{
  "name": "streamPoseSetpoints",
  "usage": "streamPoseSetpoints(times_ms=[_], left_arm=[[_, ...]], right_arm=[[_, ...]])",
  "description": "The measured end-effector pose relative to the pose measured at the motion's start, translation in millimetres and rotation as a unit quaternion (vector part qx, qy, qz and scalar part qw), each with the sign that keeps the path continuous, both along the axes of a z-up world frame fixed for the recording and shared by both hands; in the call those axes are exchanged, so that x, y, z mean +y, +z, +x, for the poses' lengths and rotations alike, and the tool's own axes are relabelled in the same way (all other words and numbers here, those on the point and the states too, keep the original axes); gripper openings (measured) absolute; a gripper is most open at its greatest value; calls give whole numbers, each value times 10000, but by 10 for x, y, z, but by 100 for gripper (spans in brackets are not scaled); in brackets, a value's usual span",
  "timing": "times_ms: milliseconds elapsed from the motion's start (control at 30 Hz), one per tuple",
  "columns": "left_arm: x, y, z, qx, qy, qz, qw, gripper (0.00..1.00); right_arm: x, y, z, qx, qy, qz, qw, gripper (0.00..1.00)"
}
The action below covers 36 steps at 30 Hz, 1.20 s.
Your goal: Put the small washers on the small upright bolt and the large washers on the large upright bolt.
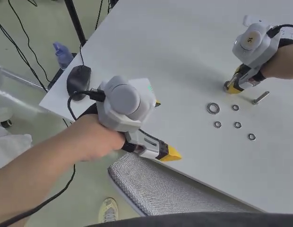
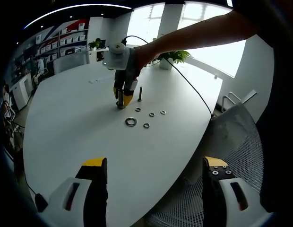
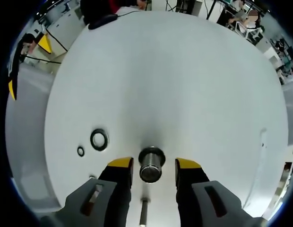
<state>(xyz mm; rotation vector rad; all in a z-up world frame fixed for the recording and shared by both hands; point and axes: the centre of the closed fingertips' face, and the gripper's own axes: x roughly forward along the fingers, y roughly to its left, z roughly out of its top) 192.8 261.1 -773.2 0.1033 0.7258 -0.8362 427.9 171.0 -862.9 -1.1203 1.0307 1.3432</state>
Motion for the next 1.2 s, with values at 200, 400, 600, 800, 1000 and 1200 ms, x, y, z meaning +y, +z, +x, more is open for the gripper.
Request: streamPoseSetpoints(times_ms=[200, 400, 600, 800, 1000, 1200], left_arm=[[23, 25, -7, 2, -41, 37, 10000, 82], [26, 50, -13, -16, -71, 59, 10000, 82], [26, 94, -18, -53, -94, 86, 9999, 81], [-10, 139, -24, -101, -62, 78, 9999, 81], [-50, 190, -40, -80, -22, 13, 10000, 81], [-26, 290, 26, -228, 45, -8, 9997, 82]], right_arm=[[27, 116, 5, -50, -9, 160, 9999, 44], [44, 209, -50, -73, 25, 231, 9997, 44], [59, 309, -136, -152, 156, 321, 9992, 44], [167, 473, -286, -210, 331, 557, 9977, 43], [198, 553, -502, -196, 560, 564, 9966, 43], [176, 543, -632, -46, 599, 570, 9966, 43]])
